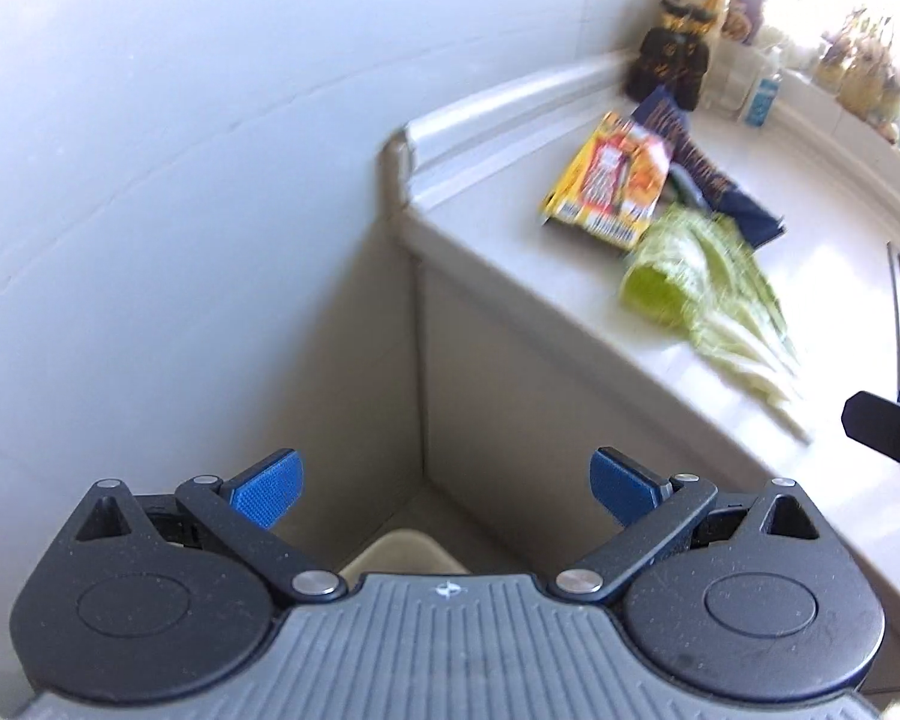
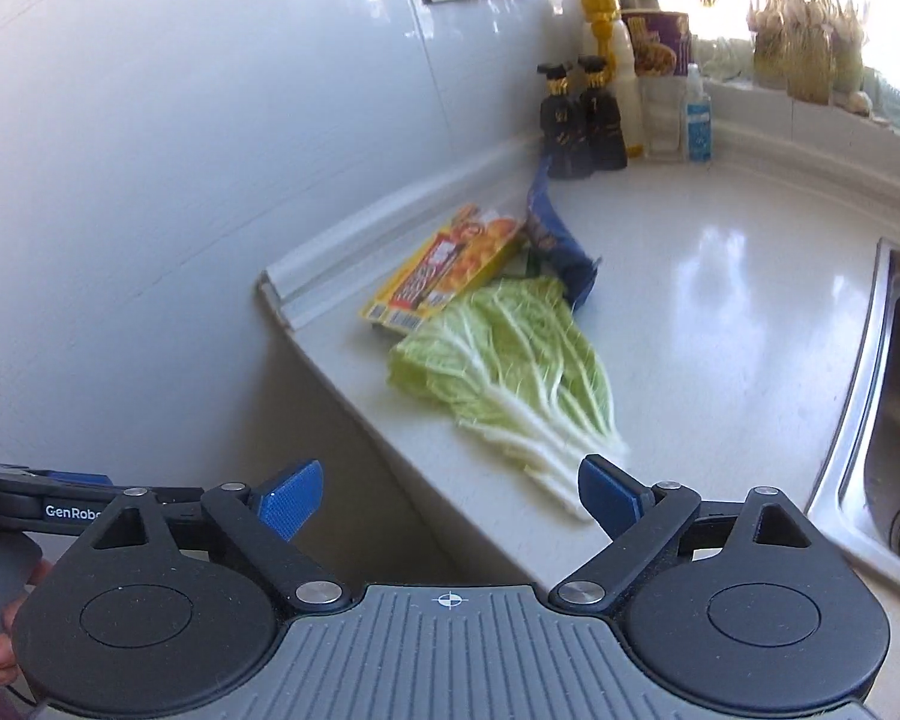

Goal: Collect trash
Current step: 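Raise both tools back up toward the counter items, then grasp the yellow curry box with the left tool while the right tool grasps the blue wrapper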

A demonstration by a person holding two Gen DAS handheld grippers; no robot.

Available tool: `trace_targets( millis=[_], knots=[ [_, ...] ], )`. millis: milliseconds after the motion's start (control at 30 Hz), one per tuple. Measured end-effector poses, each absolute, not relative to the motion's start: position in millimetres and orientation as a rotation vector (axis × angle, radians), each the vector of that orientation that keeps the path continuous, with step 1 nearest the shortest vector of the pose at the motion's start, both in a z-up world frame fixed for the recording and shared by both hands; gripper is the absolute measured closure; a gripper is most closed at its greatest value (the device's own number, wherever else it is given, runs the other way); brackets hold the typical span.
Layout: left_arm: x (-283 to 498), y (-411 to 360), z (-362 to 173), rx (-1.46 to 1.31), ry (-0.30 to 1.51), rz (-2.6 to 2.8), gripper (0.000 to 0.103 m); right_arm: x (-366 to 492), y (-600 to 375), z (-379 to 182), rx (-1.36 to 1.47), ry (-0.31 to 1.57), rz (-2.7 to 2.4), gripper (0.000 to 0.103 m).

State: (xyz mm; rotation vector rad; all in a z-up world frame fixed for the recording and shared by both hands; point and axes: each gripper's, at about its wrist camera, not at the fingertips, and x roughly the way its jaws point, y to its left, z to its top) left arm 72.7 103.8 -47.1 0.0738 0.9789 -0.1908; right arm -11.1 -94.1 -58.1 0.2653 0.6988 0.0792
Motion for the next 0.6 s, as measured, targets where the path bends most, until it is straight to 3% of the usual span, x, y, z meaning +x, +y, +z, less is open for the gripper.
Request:
trace_targets(
  millis=[367, 600],
  knots=[
    [144.2, 37.0, -44.3, 0.161, 0.826, -0.319, 0.001, 67.7, -141.7, -44.4, 0.187, 0.603, 0.082, 0.005],
    [197.1, 6.1, -69.9, 0.213, 0.846, -0.364, 0.001, 136.1, -178.2, -70.1, 0.273, 0.624, 0.118, 0.005]
  ],
)
